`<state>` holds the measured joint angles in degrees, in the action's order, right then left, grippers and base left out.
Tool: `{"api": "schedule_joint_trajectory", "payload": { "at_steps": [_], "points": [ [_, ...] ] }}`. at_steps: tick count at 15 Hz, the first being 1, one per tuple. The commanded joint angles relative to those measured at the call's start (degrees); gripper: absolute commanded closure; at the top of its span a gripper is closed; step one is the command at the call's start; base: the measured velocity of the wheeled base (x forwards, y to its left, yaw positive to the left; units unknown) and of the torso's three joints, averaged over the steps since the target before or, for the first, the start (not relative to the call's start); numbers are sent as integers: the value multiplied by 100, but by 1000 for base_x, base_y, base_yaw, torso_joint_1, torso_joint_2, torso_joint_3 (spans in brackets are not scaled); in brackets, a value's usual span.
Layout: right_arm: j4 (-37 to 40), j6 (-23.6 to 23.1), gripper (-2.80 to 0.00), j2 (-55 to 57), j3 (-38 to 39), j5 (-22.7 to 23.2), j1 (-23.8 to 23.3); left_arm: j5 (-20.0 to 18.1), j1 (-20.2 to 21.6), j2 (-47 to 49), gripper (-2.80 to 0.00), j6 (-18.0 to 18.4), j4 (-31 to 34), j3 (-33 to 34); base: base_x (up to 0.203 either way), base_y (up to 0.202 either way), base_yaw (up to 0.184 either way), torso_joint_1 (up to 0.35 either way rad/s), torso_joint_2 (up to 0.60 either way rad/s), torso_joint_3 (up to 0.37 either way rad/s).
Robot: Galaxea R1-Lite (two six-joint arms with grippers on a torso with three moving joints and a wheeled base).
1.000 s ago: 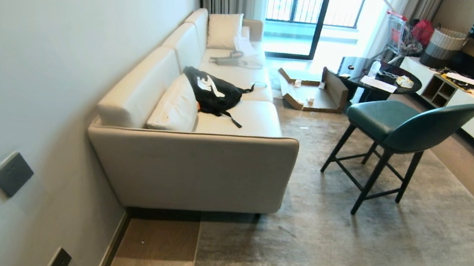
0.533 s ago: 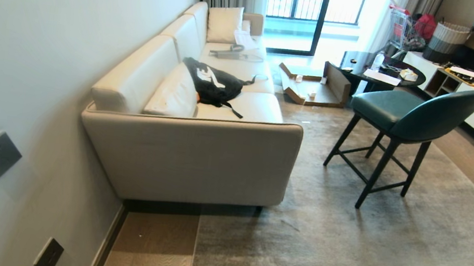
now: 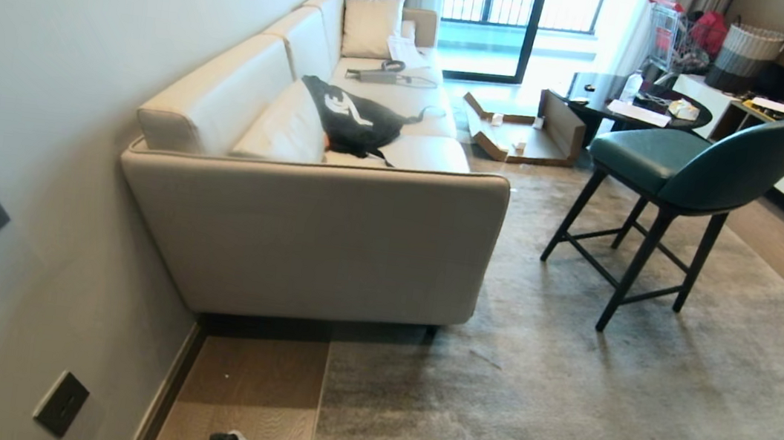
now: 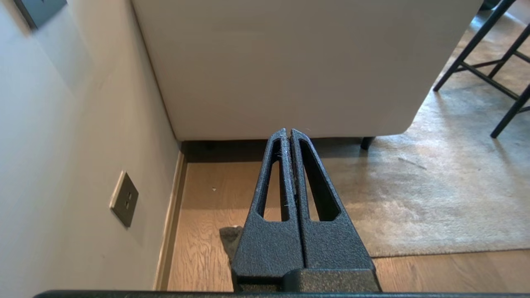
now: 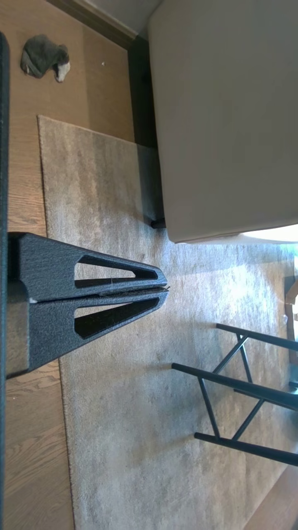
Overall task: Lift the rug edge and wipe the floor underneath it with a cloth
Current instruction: Pick up the rag
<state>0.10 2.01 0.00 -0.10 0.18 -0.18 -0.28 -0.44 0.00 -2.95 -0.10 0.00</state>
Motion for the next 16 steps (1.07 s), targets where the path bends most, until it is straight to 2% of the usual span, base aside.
{"api": "schedule_joint_trajectory", "payload": {
  "at_steps": [1, 7, 16],
  "points": [
    [-10, 1, 0, 9, 1, 8, 1, -5, 0, 0, 0, -4, 0, 0, 0, 0, 0, -33, 469, 407],
    [-1, 1, 0, 9, 1, -1, 1, 1, 0, 0, 0, -4, 1, 0, 0, 0, 0, -14, 407, 402],
    [-1, -8, 0, 1, 1, 8, 1, -7, 0, 0, 0, 5, -8, 0, 0, 0, 0, 2, 18, 23]
  ]
}}
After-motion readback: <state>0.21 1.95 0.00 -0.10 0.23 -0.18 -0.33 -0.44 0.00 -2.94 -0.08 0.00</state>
